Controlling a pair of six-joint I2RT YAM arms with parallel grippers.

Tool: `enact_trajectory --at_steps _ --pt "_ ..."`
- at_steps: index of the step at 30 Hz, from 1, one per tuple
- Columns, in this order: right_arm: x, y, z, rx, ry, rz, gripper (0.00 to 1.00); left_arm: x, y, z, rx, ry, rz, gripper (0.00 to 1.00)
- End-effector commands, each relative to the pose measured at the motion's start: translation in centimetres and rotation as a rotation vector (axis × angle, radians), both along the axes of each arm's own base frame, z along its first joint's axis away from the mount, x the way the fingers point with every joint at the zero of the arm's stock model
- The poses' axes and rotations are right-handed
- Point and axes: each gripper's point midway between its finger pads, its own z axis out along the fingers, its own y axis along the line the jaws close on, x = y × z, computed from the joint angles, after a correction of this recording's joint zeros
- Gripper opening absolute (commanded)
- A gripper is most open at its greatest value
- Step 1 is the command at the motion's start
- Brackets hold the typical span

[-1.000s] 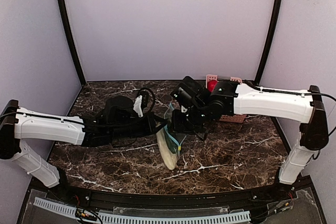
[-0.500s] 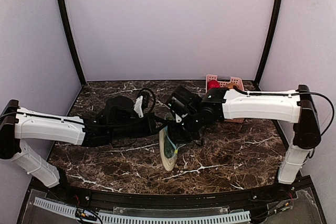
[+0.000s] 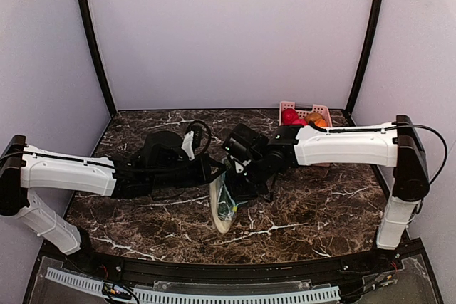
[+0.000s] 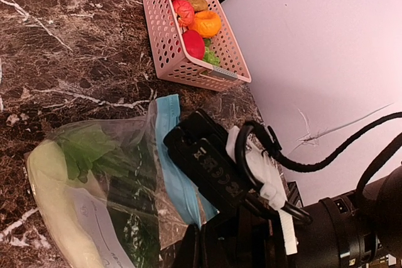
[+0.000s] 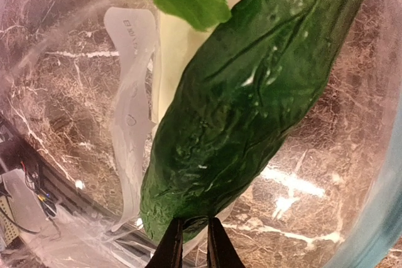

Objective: Place the food in the zip-top bag and seal the zipper
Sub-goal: Place the fake vegetable in the zipper food storage bag.

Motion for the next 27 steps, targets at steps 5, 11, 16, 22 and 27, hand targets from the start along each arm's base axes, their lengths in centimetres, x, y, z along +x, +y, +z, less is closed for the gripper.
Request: enact_trajectory --at_steps 5,11,16,22,27 --pt "0.1 -0.6 1.7 0.029 -0.024 0.031 0.19 0.4 0.2 2.0 -0.04 -0.034 0.003 0.01" --pt "-0.2 -1.0 7.4 0.107 -0.087 0.072 0.33 0.5 0.9 1.5 -0.024 -0.022 0.009 0.01" --pt "0.1 -4.0 9.5 0.069 -0.133 0.029 0.4 0.6 1.2 1.4 -0.009 -0.022 0.011 0.01" --pt "1.0 -6.9 9.1 0.063 -0.136 -0.042 0.47 0.1 1.1 1.2 -0.006 -0.005 -0.016 0.01" --pt "1.2 -6.6 8.3 0.13 -0.107 -0.053 0.51 0.0 1.1 1.0 0.0 0.002 -0.021 0.01"
